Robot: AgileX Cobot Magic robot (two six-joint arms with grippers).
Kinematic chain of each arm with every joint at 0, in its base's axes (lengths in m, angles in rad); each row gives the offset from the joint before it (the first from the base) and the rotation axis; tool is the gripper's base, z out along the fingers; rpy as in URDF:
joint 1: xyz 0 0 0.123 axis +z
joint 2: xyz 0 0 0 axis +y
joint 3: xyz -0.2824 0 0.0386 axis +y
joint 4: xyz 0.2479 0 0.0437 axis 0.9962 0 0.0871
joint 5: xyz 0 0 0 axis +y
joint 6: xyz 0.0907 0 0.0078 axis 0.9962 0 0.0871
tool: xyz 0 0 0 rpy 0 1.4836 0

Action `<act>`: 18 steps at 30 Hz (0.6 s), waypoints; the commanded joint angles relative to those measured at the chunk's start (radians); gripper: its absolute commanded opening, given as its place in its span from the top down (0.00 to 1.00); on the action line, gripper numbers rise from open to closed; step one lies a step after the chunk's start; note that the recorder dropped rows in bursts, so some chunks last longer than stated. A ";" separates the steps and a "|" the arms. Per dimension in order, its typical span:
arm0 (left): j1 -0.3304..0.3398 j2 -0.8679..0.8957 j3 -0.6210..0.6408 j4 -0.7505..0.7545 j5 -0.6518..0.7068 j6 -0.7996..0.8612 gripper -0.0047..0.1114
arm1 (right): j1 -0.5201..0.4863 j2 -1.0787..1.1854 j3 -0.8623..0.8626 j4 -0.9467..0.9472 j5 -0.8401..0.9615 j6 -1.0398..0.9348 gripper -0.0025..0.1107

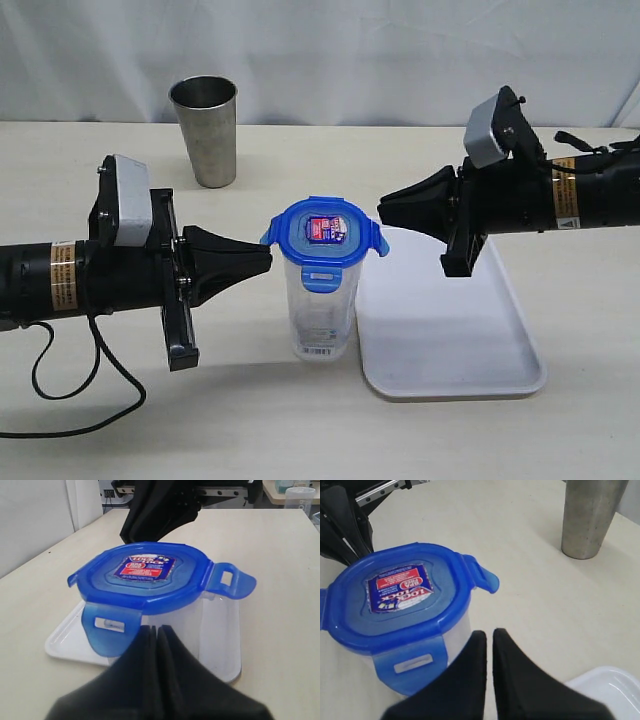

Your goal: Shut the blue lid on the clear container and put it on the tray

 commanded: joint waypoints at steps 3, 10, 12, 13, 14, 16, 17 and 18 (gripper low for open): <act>-0.003 0.003 -0.005 -0.015 0.003 -0.003 0.96 | 0.001 0.020 0.003 -0.002 -0.015 -0.008 0.94; -0.003 0.003 -0.005 -0.015 0.005 -0.003 0.96 | 0.001 0.015 0.003 -0.006 -0.040 -0.008 0.94; -0.003 0.003 -0.005 -0.017 0.005 -0.001 0.96 | 0.001 0.014 0.003 -0.006 -0.061 -0.006 0.94; -0.003 0.003 -0.005 -0.019 0.005 -0.001 0.96 | 0.001 0.014 0.003 -0.008 -0.061 -0.004 0.94; -0.003 0.003 -0.005 -0.019 0.005 -0.001 0.96 | 0.001 0.014 0.003 -0.008 -0.057 -0.004 0.94; -0.003 0.003 -0.005 -0.026 0.005 -0.001 0.96 | 0.001 0.014 0.003 -0.008 -0.054 0.001 0.94; -0.003 0.003 -0.005 -0.033 0.005 -0.001 0.96 | 0.001 0.014 0.003 -0.011 -0.054 0.004 0.94; -0.003 0.003 -0.005 -0.033 0.005 -0.001 0.96 | 0.001 0.014 0.003 -0.022 -0.054 0.011 0.94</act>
